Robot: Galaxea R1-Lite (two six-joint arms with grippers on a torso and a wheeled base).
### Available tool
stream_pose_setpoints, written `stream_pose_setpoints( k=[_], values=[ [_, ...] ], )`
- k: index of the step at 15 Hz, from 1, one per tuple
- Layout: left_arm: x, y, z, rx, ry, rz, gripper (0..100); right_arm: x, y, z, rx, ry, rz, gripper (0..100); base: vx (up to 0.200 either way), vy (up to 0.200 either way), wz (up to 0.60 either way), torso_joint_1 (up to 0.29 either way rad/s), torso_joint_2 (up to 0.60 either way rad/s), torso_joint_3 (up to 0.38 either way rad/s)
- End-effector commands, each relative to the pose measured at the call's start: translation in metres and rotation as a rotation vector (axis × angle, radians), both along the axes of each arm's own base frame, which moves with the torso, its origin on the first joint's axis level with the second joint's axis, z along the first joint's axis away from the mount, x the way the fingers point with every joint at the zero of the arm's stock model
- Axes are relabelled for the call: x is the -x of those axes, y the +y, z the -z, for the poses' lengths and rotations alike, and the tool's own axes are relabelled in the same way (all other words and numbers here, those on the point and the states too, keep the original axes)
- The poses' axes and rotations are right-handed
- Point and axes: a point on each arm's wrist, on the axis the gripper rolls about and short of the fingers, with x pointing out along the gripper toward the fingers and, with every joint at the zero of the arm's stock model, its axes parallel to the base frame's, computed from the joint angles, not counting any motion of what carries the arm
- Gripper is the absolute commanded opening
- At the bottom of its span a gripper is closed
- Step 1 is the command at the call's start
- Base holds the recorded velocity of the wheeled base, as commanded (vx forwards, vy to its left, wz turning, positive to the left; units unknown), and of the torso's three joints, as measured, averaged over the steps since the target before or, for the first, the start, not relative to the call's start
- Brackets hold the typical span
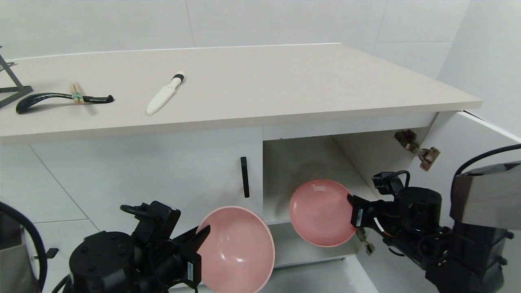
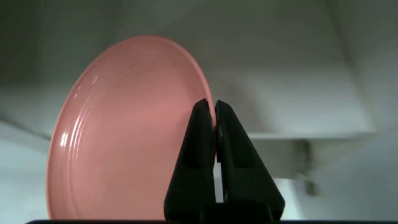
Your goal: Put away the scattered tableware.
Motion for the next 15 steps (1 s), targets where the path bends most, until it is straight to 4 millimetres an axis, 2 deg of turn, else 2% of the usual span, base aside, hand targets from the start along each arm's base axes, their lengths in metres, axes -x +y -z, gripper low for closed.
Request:
stream_pose_setpoints(
  k=[1,5,7,9,15],
  values=[
    [0.002,0.002,-0.006,0.021,-0.024,0.0,0,-0.016,0.018,0.015,-0.068,0.006,-0.006,0,0.0,0.0,0.0,0.0,0.0,0.0],
    [0.001,0.001,-0.005,0.018,-0.019,-0.001,0,-0.02,0.022,0.021,-0.095,0.018,-0.005,0,0.0,0.0,0.0,0.0,0.0,0.0],
    [0.001,0.001,-0.005,0.016,-0.017,-0.001,0,-0.031,0.023,0.024,-0.116,0.001,0.01,0,0.0,0.0,0.0,0.0,0.0,0.0],
    [0.001,0.001,-0.004,0.014,-0.015,-0.001,0,-0.047,0.028,0.018,-0.208,-0.042,0.04,0,0.0,0.0,0.0,0.0,0.0,0.0],
    [0.001,0.0,-0.004,0.013,-0.013,0.002,0,-0.066,0.03,0.042,-0.222,-0.03,0.06,0,0.0,0.0,0.0,0.0,0.0,0.0]
  ],
)
